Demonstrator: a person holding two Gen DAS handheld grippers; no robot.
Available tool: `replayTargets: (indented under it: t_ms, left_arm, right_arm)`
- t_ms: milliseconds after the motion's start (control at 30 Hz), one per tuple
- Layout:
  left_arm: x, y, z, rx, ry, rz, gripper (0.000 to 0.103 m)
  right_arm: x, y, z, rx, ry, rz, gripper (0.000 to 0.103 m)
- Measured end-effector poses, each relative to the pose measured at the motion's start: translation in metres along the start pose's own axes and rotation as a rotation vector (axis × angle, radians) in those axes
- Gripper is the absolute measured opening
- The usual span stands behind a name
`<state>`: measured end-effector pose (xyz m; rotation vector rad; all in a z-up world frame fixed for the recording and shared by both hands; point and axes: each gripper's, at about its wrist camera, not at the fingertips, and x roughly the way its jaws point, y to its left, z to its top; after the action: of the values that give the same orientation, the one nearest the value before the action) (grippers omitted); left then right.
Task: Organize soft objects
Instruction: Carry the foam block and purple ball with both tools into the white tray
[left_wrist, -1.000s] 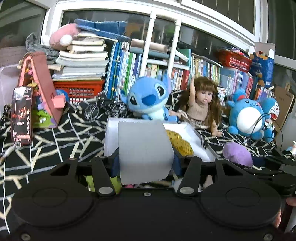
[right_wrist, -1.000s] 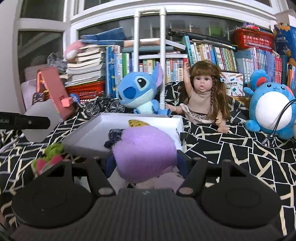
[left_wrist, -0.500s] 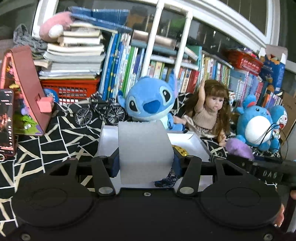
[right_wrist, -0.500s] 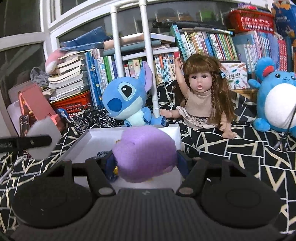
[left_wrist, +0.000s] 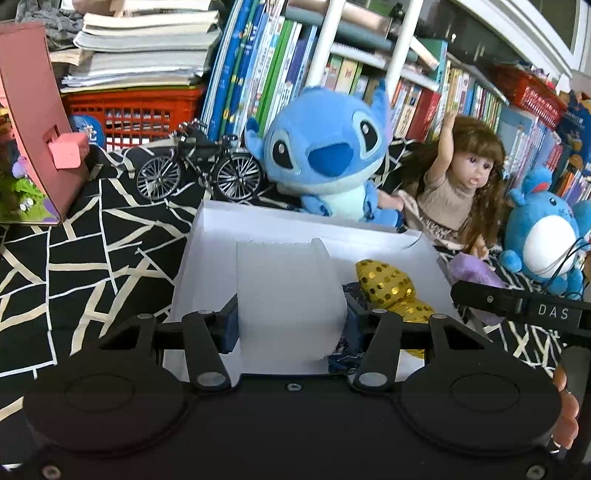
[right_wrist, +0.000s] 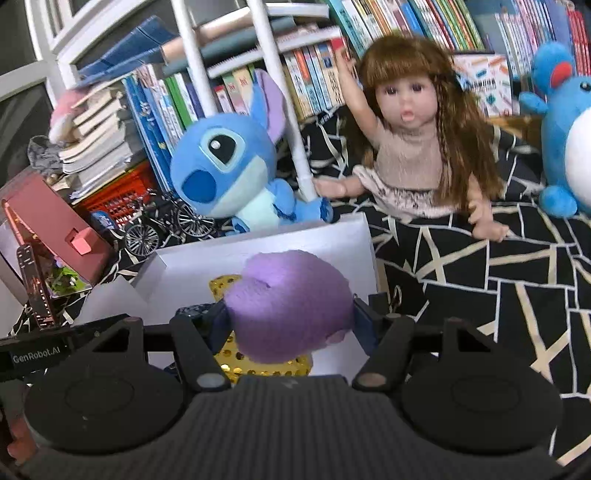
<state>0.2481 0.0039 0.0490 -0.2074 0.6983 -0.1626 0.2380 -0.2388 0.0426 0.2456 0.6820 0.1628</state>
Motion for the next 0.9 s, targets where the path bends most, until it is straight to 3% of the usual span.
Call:
replayTargets:
  t_ms: [800, 900]
  left_arm:
    - [0.034, -0.001, -0.006, -0.021, 0.070, 0.011, 0.052]
    - [0.034, -0.002, -0.007, -0.018, 0.068, 0.015, 0.056]
  right_arm:
    - [0.023, -0.003, 0.001, 0.012, 0.016, -0.013, 0.072]
    - [0.023, -0.002, 0.001, 0.010, 0.014, -0.014, 0.072]
